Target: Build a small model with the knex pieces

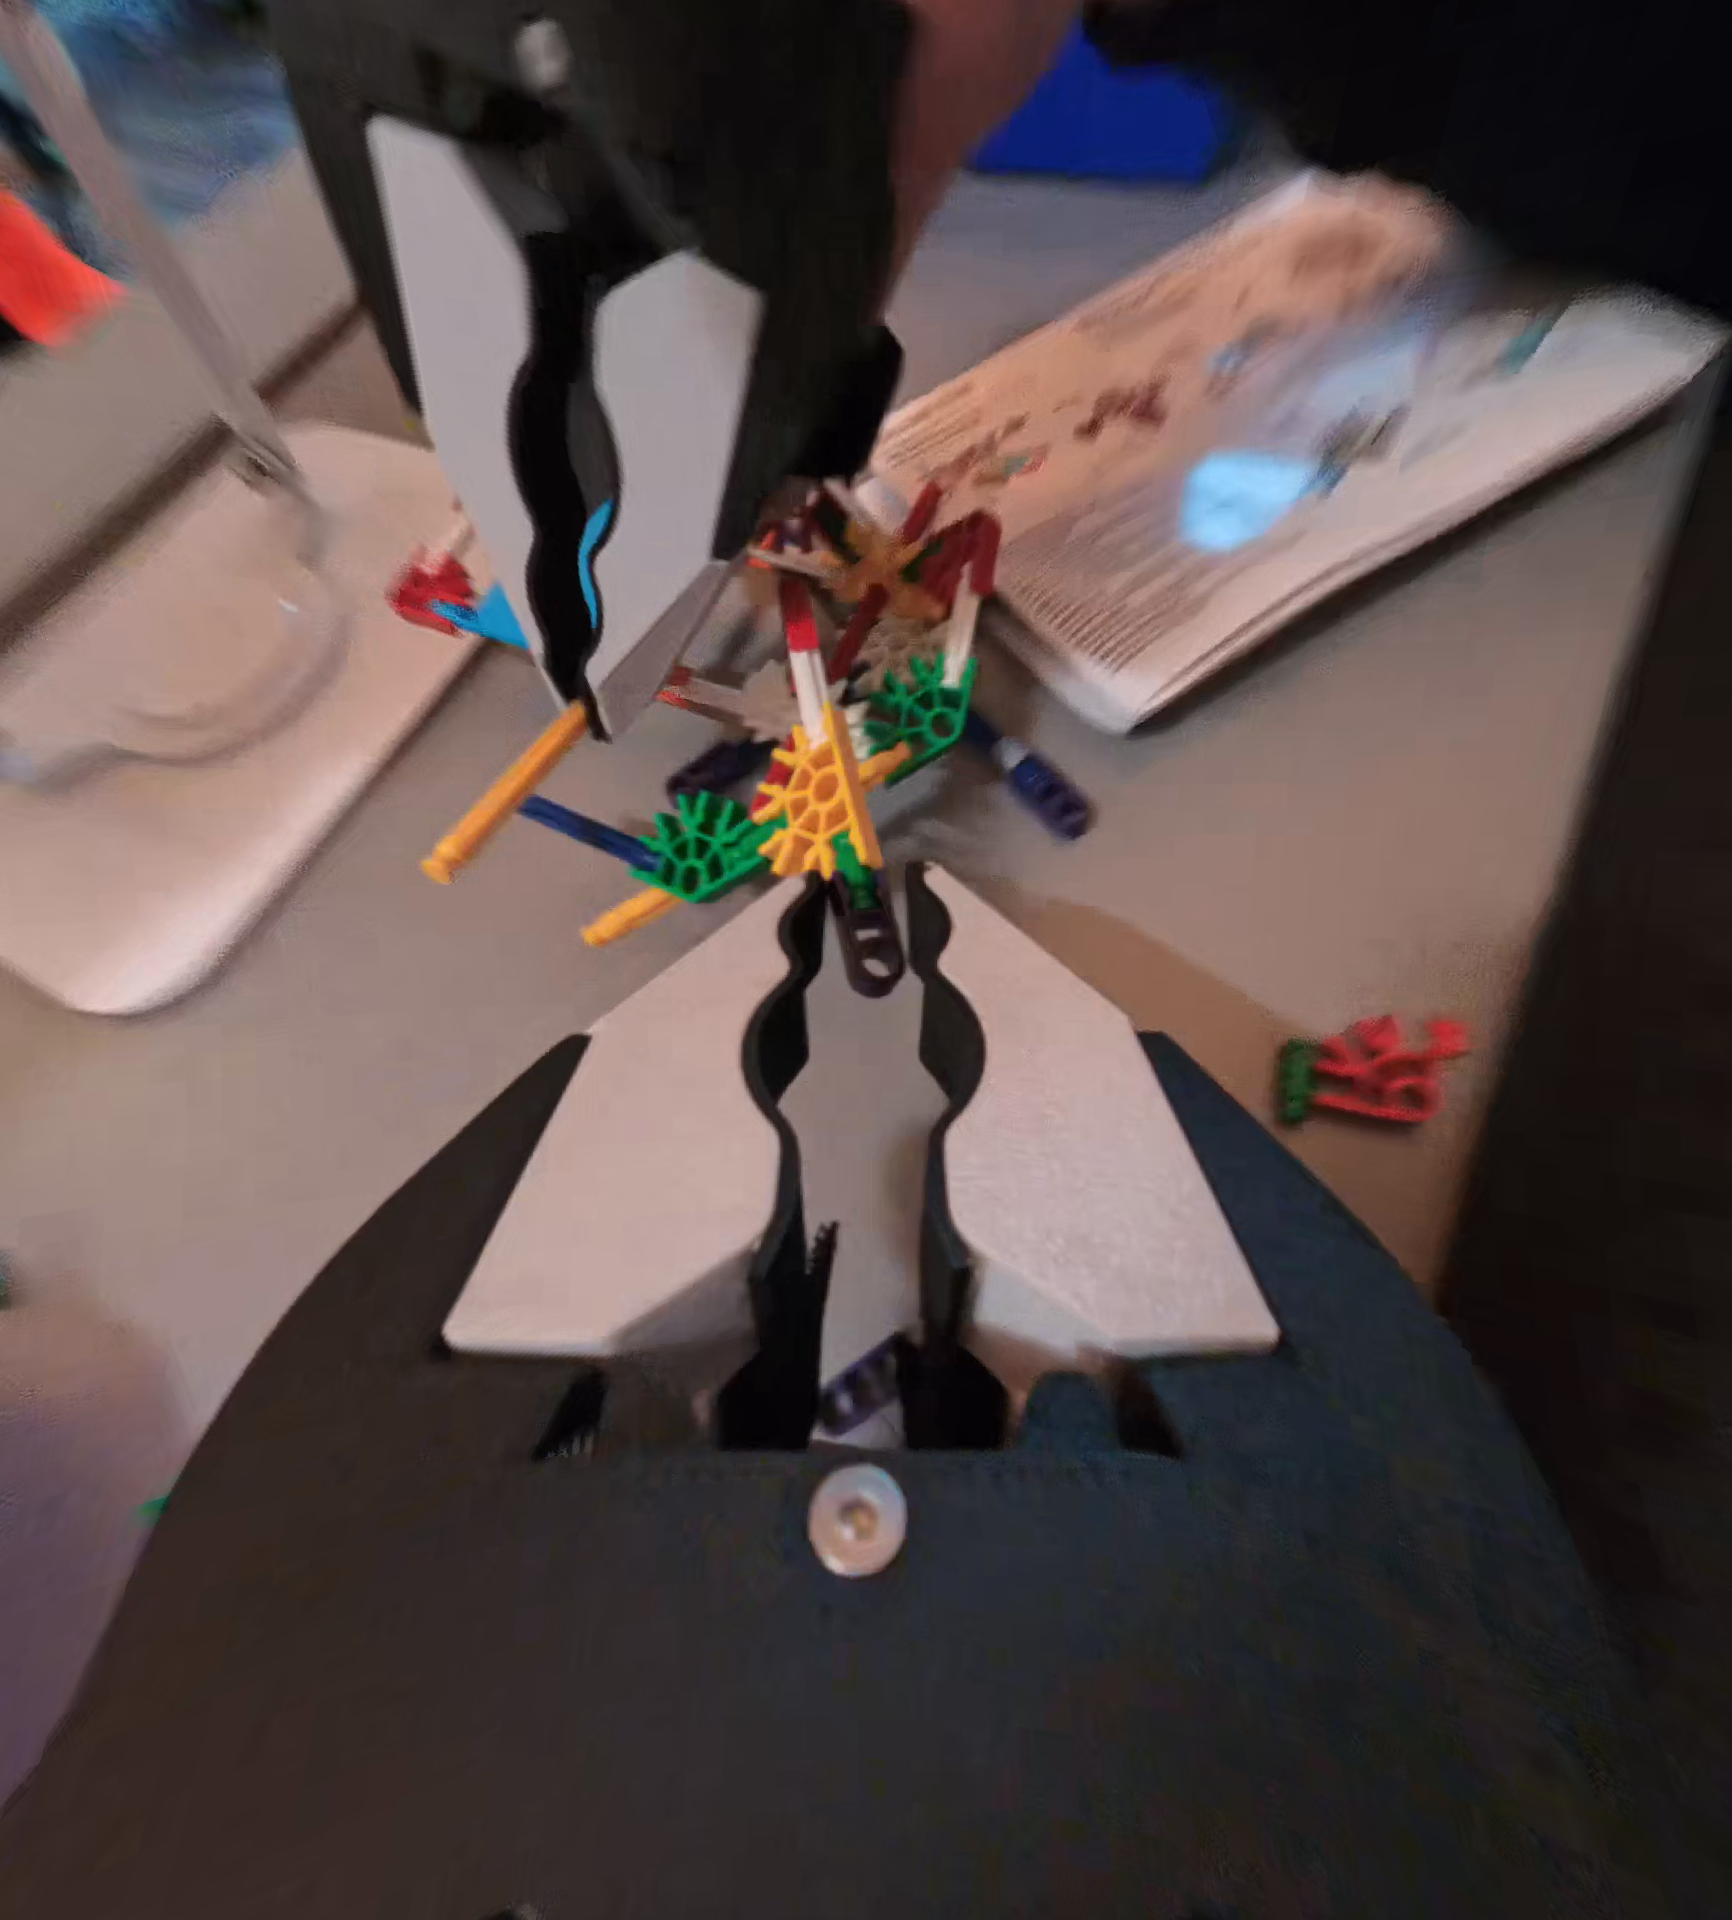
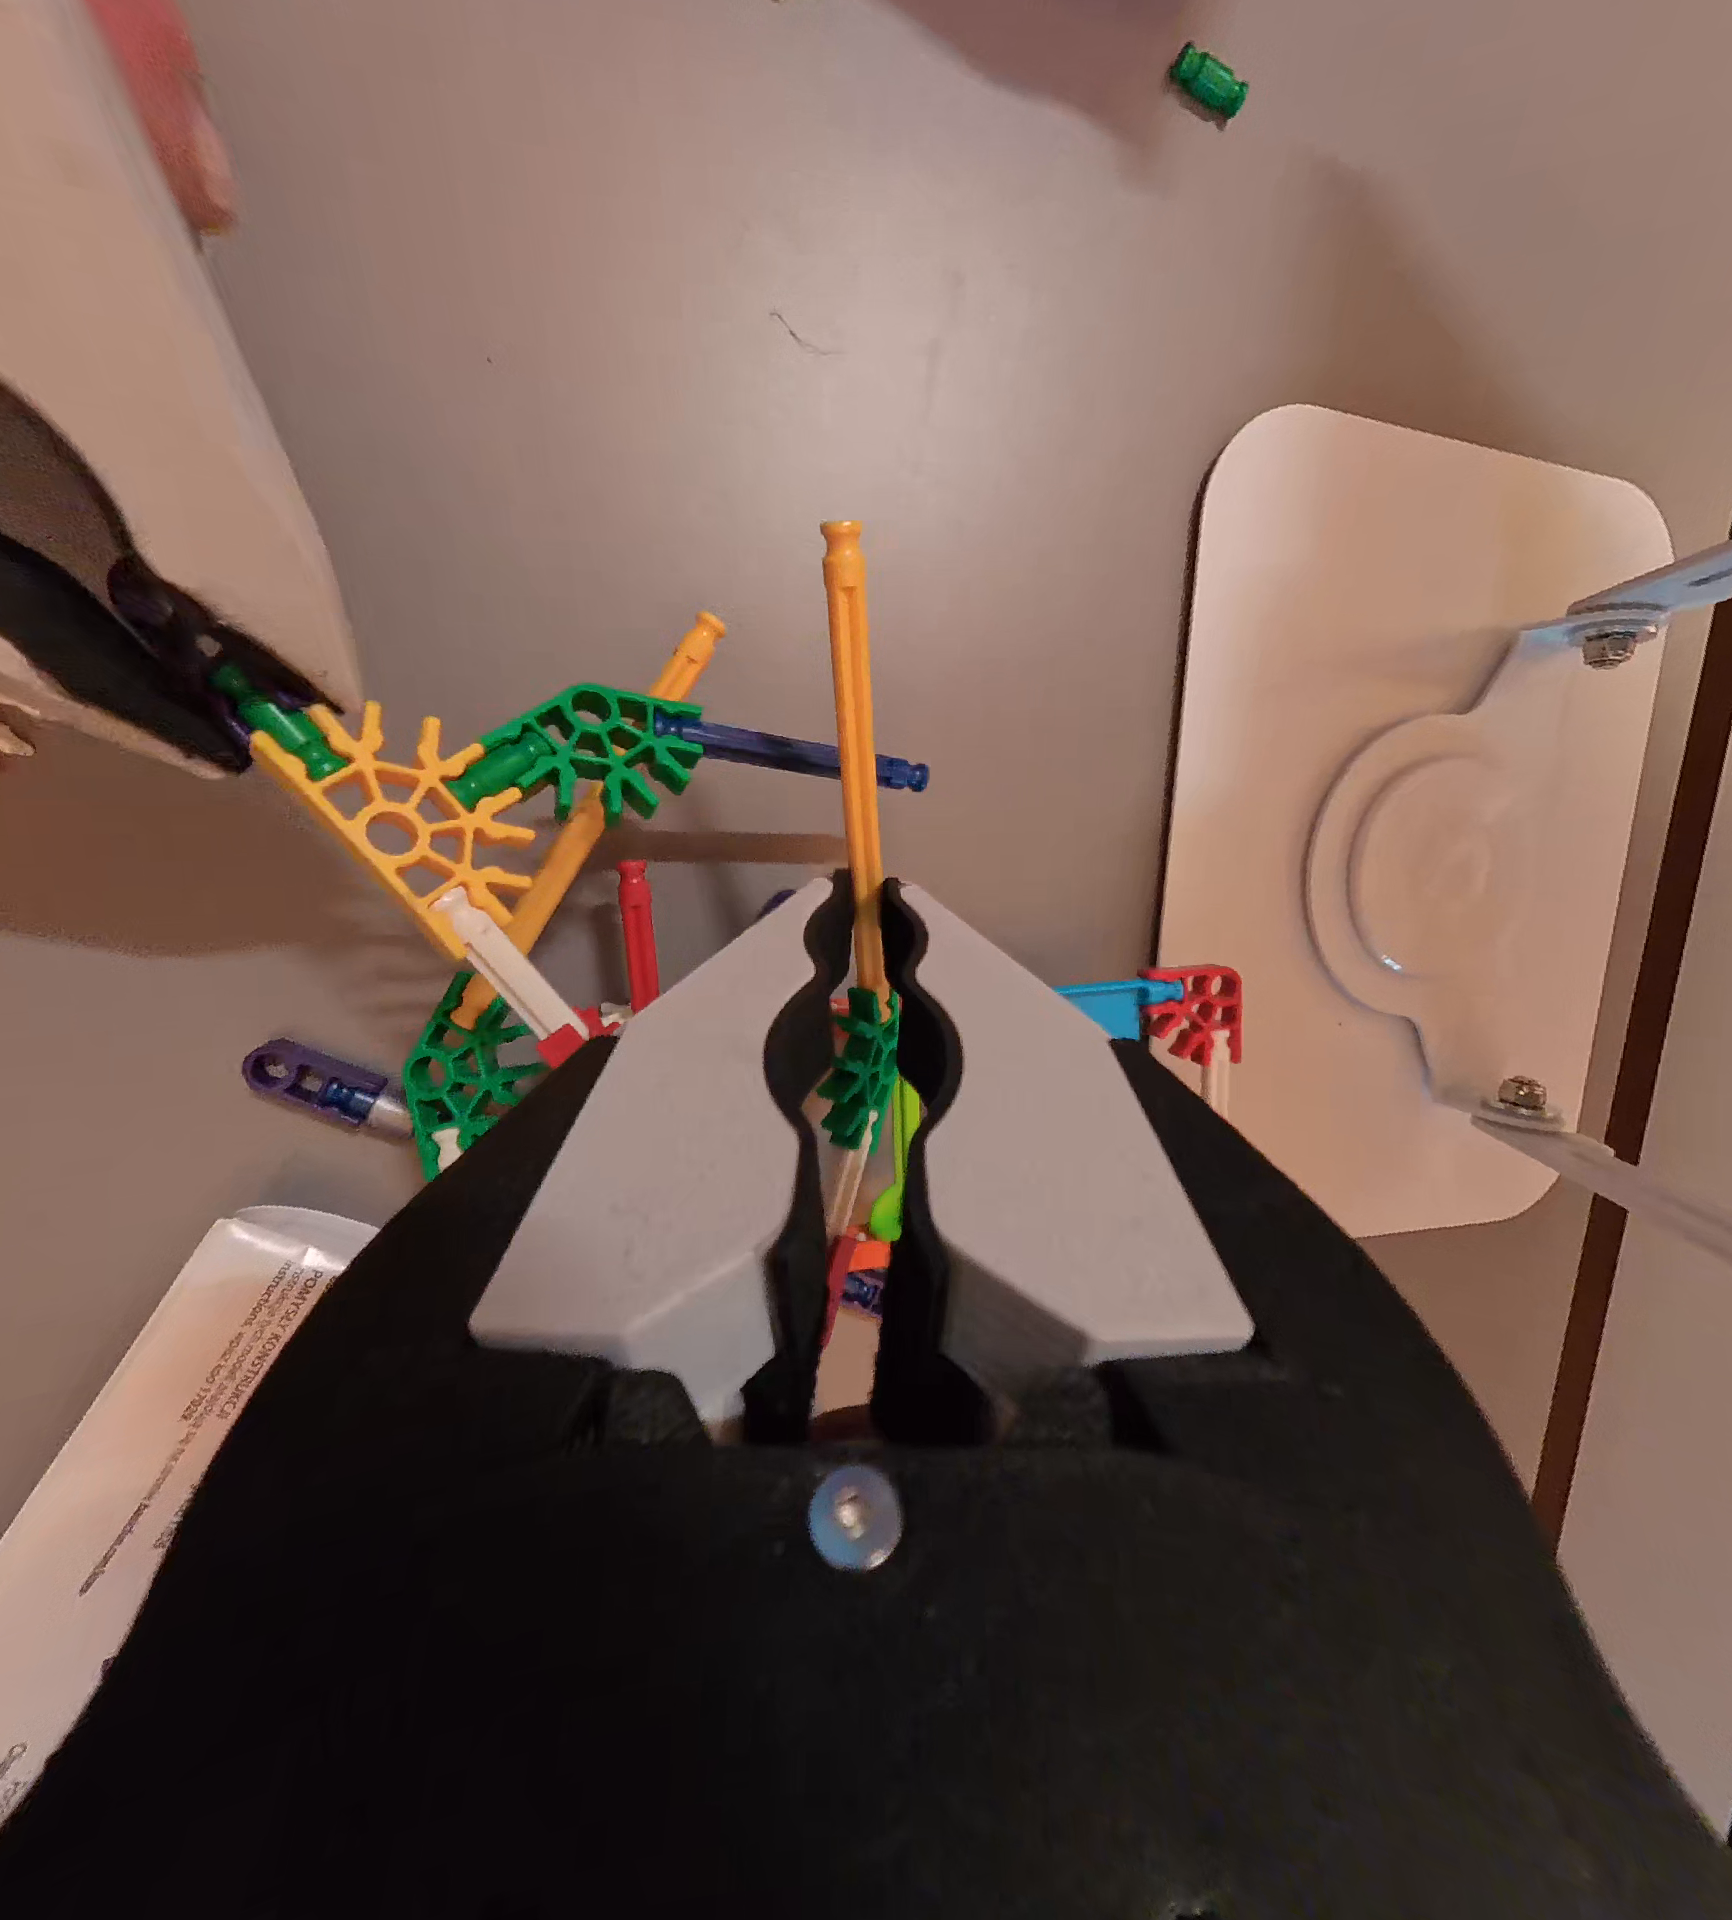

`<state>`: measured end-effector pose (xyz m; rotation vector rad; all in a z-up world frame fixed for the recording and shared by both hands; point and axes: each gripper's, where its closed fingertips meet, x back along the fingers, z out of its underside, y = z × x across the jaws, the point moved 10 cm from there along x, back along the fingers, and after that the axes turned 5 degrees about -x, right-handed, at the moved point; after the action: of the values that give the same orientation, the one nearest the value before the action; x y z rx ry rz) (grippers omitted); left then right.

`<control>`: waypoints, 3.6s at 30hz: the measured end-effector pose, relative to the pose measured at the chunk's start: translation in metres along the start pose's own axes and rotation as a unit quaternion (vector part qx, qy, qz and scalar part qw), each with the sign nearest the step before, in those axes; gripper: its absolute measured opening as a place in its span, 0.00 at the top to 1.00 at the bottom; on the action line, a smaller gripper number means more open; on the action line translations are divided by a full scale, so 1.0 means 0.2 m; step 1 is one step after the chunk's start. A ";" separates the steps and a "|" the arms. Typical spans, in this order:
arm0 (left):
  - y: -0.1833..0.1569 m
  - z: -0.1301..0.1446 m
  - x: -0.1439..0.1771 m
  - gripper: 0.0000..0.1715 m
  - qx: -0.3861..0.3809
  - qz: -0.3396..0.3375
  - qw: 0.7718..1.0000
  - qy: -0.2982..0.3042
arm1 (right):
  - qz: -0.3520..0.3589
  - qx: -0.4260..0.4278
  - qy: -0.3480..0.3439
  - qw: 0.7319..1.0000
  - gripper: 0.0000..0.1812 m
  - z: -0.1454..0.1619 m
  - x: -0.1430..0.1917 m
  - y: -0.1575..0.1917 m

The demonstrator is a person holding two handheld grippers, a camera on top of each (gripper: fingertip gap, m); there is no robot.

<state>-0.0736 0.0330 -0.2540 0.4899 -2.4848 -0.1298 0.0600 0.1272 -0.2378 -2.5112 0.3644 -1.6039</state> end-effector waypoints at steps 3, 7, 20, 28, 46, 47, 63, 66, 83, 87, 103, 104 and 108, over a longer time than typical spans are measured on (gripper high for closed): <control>0.13 0.04 0.02 0.83 0.137 0.074 0.987 -0.035 | 0.002 0.006 0.003 1.000 0.99 0.00 -0.01 0.01; 0.21 0.09 0.00 0.82 0.213 0.100 0.971 -0.036 | 0.008 0.014 0.001 1.000 0.99 -0.02 0.00 0.02; 0.28 0.13 -0.10 0.81 0.334 0.169 0.926 -0.058 | 0.069 0.029 -0.017 0.997 0.99 -0.07 0.08 0.03; 0.36 0.11 -0.08 0.88 0.361 0.188 0.904 -0.133 | 0.087 0.039 -0.032 0.995 0.99 -0.09 0.12 0.03; 0.22 0.02 -0.10 0.89 0.133 0.017 0.986 -0.095 | 0.068 -0.093 -0.092 0.989 0.99 -0.01 0.17 -0.15; 0.22 0.02 -0.10 0.89 0.125 0.009 0.988 -0.093 | 0.067 -0.098 -0.093 0.989 0.99 -0.01 0.17 -0.15; 0.15 0.01 -0.14 0.89 -0.011 -0.081 0.995 -0.055 | 0.049 -0.139 -0.113 0.983 0.99 0.02 0.18 -0.20; 0.14 0.01 -0.14 0.89 -0.040 -0.098 0.993 -0.046 | 0.046 -0.146 -0.117 0.981 0.99 0.03 0.18 -0.21; 0.09 0.00 -0.16 0.89 -0.153 -0.149 0.977 -0.012 | 0.028 -0.128 -0.106 0.986 0.99 0.03 0.16 -0.19; 0.09 0.00 -0.15 0.89 -0.173 -0.157 0.972 -0.004 | 0.013 -0.087 -0.097 0.991 0.99 0.02 0.13 -0.14; 0.13 0.00 -0.11 0.89 -0.193 -0.153 0.969 0.003 | -0.004 -0.017 -0.075 0.997 0.98 0.00 0.02 -0.06; 0.14 0.00 -0.11 0.89 -0.190 -0.150 0.970 0.002 | -0.006 -0.021 -0.076 0.997 0.95 0.00 0.02 -0.06; 0.19 0.00 -0.09 0.88 -0.192 -0.130 0.973 0.002 | -0.011 -0.038 -0.096 0.995 0.87 0.01 0.07 -0.09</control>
<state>-0.0725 0.0746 -0.2555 0.6420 -2.3008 -0.6969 0.0692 0.1401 -0.2226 -2.7058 0.3805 -1.3648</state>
